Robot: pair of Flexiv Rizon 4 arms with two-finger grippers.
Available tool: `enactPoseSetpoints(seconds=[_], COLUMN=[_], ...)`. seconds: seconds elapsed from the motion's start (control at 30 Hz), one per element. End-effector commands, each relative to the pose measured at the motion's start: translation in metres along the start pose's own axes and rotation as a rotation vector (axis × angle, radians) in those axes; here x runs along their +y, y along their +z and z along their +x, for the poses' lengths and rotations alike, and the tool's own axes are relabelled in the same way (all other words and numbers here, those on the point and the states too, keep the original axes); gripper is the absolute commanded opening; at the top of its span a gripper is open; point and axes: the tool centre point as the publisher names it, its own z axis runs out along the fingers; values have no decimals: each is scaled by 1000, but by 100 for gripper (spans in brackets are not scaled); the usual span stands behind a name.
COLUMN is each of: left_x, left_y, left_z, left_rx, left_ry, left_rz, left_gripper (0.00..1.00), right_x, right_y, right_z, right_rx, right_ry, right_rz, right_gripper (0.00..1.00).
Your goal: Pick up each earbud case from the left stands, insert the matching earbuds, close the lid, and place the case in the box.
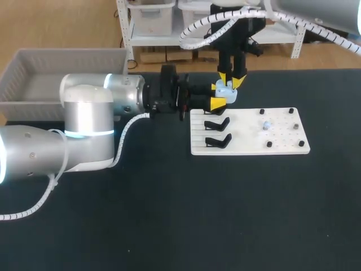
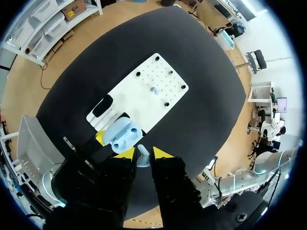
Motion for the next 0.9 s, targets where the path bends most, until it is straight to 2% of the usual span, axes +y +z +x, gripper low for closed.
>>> enactPoseSetpoints(seconds=[0.03,0.43,0.9], left_x=[-2,-2,0], left_y=[0,0,-4], left_z=[7,7,-19], left_rx=[-47,-47,-29], left_ry=[3,3,32], left_rz=[-7,-7,-40], left_gripper=[0,0,0], right_x=[3,2,-4], right_y=[-1,-10,-34], right_z=[-2,0,7], right_rx=[6,3,-10], right_ry=[-1,-3,-16], right_rz=[8,-18,-78], right_gripper=[0,0,0])
